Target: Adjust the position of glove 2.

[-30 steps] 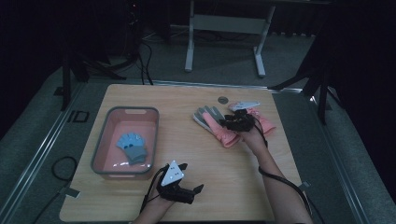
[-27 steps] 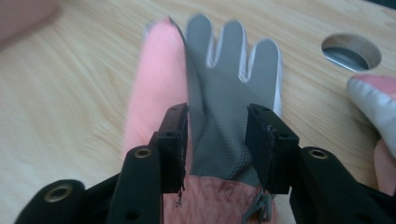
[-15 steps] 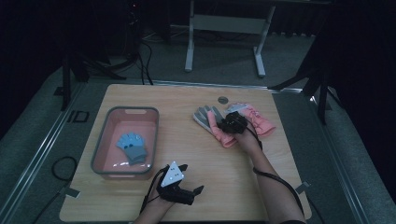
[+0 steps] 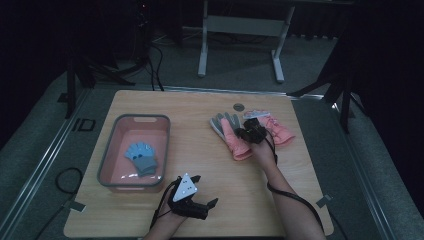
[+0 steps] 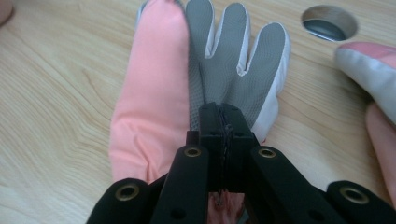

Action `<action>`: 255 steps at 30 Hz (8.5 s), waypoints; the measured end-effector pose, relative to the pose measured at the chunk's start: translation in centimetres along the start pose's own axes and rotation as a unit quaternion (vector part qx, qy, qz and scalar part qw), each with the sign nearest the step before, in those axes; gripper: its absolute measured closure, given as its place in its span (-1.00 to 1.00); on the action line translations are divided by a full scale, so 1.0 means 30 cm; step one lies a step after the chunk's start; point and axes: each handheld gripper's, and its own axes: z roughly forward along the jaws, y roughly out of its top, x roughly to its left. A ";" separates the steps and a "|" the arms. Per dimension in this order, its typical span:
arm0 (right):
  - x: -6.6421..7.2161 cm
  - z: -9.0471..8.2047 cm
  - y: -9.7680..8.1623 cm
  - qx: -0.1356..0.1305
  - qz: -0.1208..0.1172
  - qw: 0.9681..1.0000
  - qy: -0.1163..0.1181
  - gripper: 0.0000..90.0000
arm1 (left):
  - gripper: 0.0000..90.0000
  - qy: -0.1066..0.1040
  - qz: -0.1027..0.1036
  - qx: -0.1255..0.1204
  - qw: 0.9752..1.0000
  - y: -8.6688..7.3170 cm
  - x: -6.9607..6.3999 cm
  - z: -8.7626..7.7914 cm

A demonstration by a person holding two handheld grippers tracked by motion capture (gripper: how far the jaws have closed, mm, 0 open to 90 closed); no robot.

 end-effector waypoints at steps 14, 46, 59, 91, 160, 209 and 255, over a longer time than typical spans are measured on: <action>0.142 -0.196 -0.057 -0.061 0.141 0.987 -0.052 0.97 | -0.87 0.021 0.004 -0.009 1.000 -0.005 -0.002 0.000; 0.286 -0.222 -0.257 -0.079 0.242 0.962 -0.099 0.96 | -0.87 0.032 0.024 -0.004 0.999 -0.035 -0.029 0.017; 0.253 -0.238 -0.278 -0.090 0.259 0.958 -0.081 0.61 | -0.87 0.035 0.024 0.000 0.999 -0.039 -0.025 0.020; -0.289 -0.461 -0.132 -0.105 0.007 0.993 -0.045 0.31 | -0.87 0.032 0.017 -0.011 0.999 -0.041 -0.025 0.008; -0.063 -0.542 -0.318 -0.069 0.116 0.970 -0.200 0.96 | -0.86 0.019 0.031 -0.029 0.999 -0.013 -0.034 0.023; -0.213 -0.540 -0.372 -0.032 0.014 0.999 -0.016 0.18 | -0.86 -0.004 0.035 -0.022 0.999 -0.028 -0.036 0.027; 0.073 -0.686 -0.070 -0.087 0.013 0.995 -0.046 0.95 | -0.86 0.009 0.033 -0.022 0.999 -0.024 -0.030 0.020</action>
